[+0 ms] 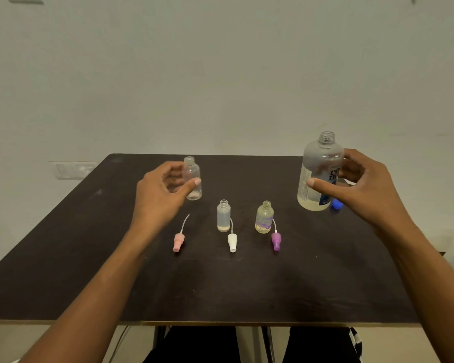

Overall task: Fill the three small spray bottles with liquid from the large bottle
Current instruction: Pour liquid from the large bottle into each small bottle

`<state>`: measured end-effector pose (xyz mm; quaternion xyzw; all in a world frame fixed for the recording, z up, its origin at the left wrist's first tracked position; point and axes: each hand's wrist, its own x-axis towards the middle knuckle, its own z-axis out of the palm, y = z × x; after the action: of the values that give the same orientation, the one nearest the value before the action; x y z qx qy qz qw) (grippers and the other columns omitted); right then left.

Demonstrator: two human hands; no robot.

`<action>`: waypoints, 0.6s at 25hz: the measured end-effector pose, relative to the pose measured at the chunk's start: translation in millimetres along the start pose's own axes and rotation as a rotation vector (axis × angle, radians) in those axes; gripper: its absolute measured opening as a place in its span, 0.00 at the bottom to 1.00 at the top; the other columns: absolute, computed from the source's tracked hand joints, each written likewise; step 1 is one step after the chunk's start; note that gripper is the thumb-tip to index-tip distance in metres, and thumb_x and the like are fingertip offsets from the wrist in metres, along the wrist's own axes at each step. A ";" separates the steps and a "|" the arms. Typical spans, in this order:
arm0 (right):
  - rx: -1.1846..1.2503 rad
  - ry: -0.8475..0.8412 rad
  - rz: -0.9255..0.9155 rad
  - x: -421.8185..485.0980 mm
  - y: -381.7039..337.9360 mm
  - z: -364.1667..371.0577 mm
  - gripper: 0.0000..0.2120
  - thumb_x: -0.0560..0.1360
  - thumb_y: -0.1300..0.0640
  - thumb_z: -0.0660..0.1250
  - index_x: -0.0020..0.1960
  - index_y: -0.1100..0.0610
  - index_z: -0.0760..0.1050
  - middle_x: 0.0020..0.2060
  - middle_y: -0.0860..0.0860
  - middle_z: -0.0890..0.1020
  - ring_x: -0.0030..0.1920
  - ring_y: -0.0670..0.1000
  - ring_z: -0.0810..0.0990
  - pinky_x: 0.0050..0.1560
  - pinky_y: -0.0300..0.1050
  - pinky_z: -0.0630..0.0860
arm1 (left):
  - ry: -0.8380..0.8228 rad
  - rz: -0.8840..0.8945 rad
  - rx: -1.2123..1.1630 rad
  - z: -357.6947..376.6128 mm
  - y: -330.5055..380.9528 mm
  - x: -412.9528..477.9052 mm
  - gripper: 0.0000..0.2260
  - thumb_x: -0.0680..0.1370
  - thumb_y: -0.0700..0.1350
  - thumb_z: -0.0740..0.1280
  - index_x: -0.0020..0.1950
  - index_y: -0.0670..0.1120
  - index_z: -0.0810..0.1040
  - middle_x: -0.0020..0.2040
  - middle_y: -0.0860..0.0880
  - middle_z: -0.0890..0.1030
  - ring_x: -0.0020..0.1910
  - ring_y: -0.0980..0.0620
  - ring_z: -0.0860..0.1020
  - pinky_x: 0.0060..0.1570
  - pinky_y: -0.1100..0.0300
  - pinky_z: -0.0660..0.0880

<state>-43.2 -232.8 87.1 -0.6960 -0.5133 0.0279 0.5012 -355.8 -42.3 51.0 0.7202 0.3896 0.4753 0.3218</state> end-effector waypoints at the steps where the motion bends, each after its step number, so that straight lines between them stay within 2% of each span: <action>1: -0.001 0.002 0.001 0.5 -0.8 -0.8 0.38 0.63 0.36 0.77 0.70 0.48 0.76 0.59 0.44 0.82 0.60 0.48 0.81 0.55 0.31 0.72 | -0.016 0.014 -0.023 5.6 8.4 0.7 0.17 0.73 0.50 0.80 0.61 0.53 0.83 0.52 0.60 0.86 0.49 0.65 0.84 0.50 0.73 0.78; 5: -0.031 0.007 -0.020 2.9 -1.7 -5.5 0.37 0.64 0.37 0.77 0.70 0.48 0.76 0.63 0.48 0.83 0.61 0.48 0.80 0.59 0.37 0.73 | -0.062 0.050 -0.118 31.3 34.4 1.2 0.18 0.74 0.47 0.80 0.62 0.50 0.83 0.53 0.58 0.86 0.48 0.63 0.85 0.50 0.71 0.79; 8: -0.066 -0.002 -0.040 4.1 -1.8 -9.6 0.39 0.64 0.35 0.76 0.71 0.47 0.75 0.64 0.48 0.83 0.61 0.48 0.80 0.58 0.38 0.75 | -0.108 0.067 -0.142 47.5 43.7 -1.3 0.18 0.74 0.46 0.80 0.62 0.49 0.83 0.53 0.57 0.87 0.48 0.63 0.85 0.50 0.70 0.80; 13: -0.181 -0.011 -0.084 7.9 -4.9 -10.2 0.36 0.67 0.45 0.83 0.71 0.47 0.76 0.57 0.40 0.81 0.57 0.43 0.81 0.49 0.20 0.72 | -0.154 0.076 -0.162 63.9 51.2 -9.0 0.18 0.73 0.47 0.81 0.62 0.50 0.84 0.51 0.58 0.87 0.49 0.64 0.85 0.52 0.69 0.80; 15: -0.235 -0.023 -0.134 11.0 -9.8 -6.9 0.35 0.66 0.47 0.83 0.71 0.48 0.77 0.57 0.40 0.82 0.56 0.43 0.82 0.52 0.20 0.73 | -0.170 0.077 -0.172 68.4 54.9 -11.8 0.18 0.73 0.47 0.81 0.62 0.50 0.84 0.51 0.58 0.87 0.48 0.64 0.85 0.51 0.70 0.80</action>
<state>-40.9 -229.5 102.9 -0.7138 -0.5640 -0.0579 0.4112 -280.6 -85.8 68.4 0.7420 0.2910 0.4563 0.3956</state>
